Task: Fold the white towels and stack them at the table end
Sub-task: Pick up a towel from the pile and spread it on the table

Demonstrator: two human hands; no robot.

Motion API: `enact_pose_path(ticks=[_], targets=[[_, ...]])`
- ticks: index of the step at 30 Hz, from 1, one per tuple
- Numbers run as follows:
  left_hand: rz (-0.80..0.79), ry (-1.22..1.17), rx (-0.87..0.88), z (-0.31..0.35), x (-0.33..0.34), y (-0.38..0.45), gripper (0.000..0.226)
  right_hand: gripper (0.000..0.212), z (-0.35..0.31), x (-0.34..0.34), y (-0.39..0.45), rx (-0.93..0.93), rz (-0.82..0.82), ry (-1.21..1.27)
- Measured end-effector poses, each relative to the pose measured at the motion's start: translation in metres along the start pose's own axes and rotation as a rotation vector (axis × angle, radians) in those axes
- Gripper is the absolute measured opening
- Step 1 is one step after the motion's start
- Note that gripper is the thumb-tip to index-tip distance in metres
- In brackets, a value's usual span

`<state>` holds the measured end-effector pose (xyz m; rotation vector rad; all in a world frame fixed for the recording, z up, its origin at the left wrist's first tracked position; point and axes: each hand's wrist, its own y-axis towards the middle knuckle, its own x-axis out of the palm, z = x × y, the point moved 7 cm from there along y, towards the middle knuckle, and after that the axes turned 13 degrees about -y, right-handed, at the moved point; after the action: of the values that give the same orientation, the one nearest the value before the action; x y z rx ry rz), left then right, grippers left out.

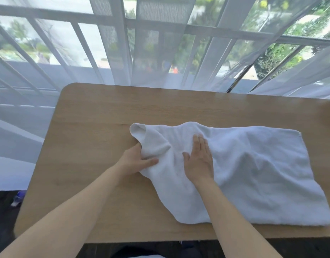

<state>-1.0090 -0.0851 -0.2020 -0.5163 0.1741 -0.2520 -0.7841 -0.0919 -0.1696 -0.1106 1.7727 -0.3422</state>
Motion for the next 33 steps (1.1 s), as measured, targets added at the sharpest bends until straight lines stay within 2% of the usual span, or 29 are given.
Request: enact_pose_path(ticks=[1,3,6,9,11,13,15,17,20,25,29,31,33], targets=[[-0.021,-0.020,0.003,0.004,0.002,0.003,0.065,0.068,0.000,0.000,0.002,0.000,-0.007,0.019],[-0.048,-0.298,-0.078,0.007,0.002,0.005,0.056,0.066,0.001,-0.001,0.004,-0.005,-0.017,0.046],[-0.153,-0.752,-0.265,0.003,0.010,-0.002,0.061,0.063,0.006,-0.006,0.000,-0.017,0.003,0.076],[-0.213,-1.106,-0.313,-0.011,0.024,-0.006,0.066,0.061,0.015,-0.008,-0.006,-0.006,0.014,0.115],[-0.281,-1.230,-0.352,-0.017,0.041,-0.010,0.075,0.061,0.025,-0.009,-0.009,0.034,0.001,0.154],[-0.367,-1.190,-0.366,-0.019,0.052,-0.011,0.085,0.063,0.035,-0.009,-0.015,0.075,-0.009,0.176],[-0.411,-1.101,-0.365,-0.022,0.055,-0.009,0.083,0.065,0.042,-0.010,-0.020,0.089,-0.025,0.192],[-0.407,-0.997,-0.407,-0.023,0.058,-0.007,0.078,0.064,0.046,-0.009,-0.025,0.084,-0.053,0.212],[-0.312,-0.836,-0.507,-0.015,0.068,0.001,0.086,0.061,0.047,-0.011,-0.026,0.084,-0.068,0.261],[-0.337,-0.765,-0.393,0.023,0.092,0.025,0.084,0.052,0.049,-0.018,-0.025,0.124,-0.037,0.372],[-0.376,-0.611,-0.360,0.046,0.108,0.042,0.100,0.038,0.053,-0.020,-0.029,0.137,-0.017,0.434],[-0.405,-0.566,-0.308,0.058,0.117,0.049,0.082,0.032,0.055,-0.019,-0.030,0.165,-0.024,0.497],[-0.368,-0.542,-0.239,0.068,0.123,0.054,0.066,0.029,0.058,-0.018,-0.031,0.177,-0.028,0.541]])
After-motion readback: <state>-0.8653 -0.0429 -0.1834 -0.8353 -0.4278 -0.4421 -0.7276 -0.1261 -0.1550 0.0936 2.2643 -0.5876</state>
